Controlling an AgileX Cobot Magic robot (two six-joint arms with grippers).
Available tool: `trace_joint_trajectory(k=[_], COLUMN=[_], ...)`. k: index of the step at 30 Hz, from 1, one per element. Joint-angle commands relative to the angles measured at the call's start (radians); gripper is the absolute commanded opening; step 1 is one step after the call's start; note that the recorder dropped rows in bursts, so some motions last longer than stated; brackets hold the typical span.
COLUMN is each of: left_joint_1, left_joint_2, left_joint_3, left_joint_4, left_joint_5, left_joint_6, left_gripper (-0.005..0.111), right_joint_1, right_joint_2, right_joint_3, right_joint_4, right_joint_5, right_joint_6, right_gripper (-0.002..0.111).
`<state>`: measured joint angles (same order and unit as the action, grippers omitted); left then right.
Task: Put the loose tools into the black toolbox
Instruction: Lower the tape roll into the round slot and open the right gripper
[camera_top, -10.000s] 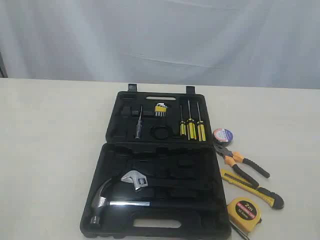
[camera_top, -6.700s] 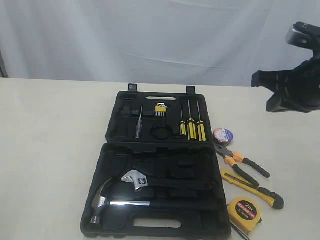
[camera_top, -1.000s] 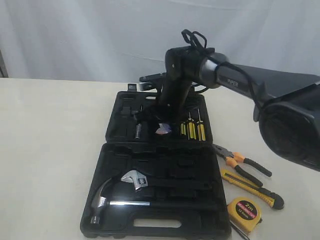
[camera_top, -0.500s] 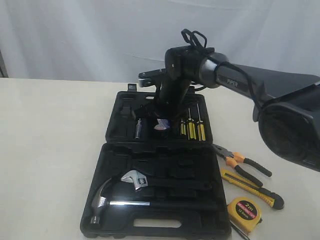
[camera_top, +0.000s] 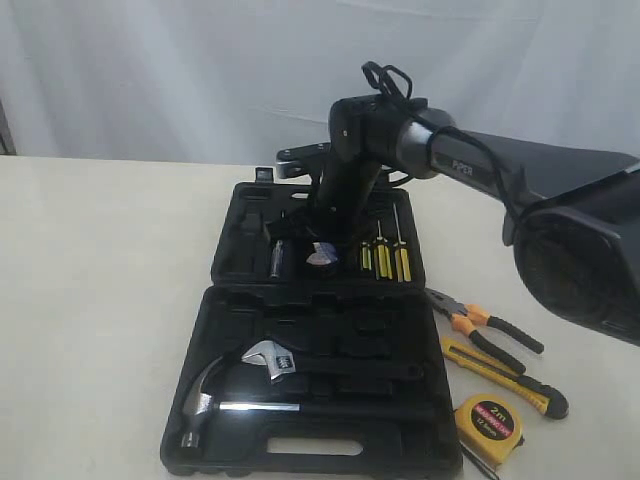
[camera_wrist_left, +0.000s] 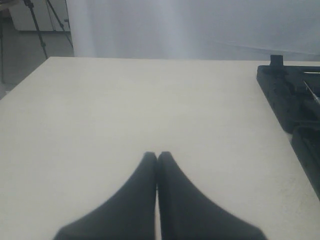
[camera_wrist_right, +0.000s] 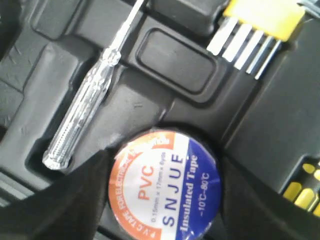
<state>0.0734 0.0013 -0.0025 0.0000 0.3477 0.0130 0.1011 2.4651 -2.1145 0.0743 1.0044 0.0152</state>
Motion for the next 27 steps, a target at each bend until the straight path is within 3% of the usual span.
trace_joint_trajectory(k=[1, 5, 12, 23, 27], left_joint_1=[-0.005, -0.005, -0.005, -0.005, -0.005], left_joint_2=[-0.001, -0.001, -0.001, -0.001, -0.001], left_joint_3=[0.003, 0.003, 0.003, 0.003, 0.003], left_joint_4=[0.000, 0.000, 0.000, 0.000, 0.000], left_joint_5=[-0.005, -0.005, -0.005, -0.005, -0.005], left_joint_6=[-0.006, -0.006, -0.006, -0.006, -0.006], left_gripper=[0.000, 0.000, 0.000, 0.000, 0.000], right_joint_1=[-0.005, -0.005, -0.005, -0.005, -0.005], right_joint_2=[0.013, 0.013, 0.013, 0.013, 0.013], right_joint_3=[-0.001, -0.001, -0.001, -0.001, -0.001], right_joint_4=[0.003, 0.003, -0.035, -0.041, -0.041], right_joint_5=[0.007, 0.023, 0.052, 0.077, 0.079], right_joint_6=[-0.002, -0.004, -0.002, -0.002, -0.002], right_gripper=[0.025, 0.027, 0.057, 0.061, 0.074])
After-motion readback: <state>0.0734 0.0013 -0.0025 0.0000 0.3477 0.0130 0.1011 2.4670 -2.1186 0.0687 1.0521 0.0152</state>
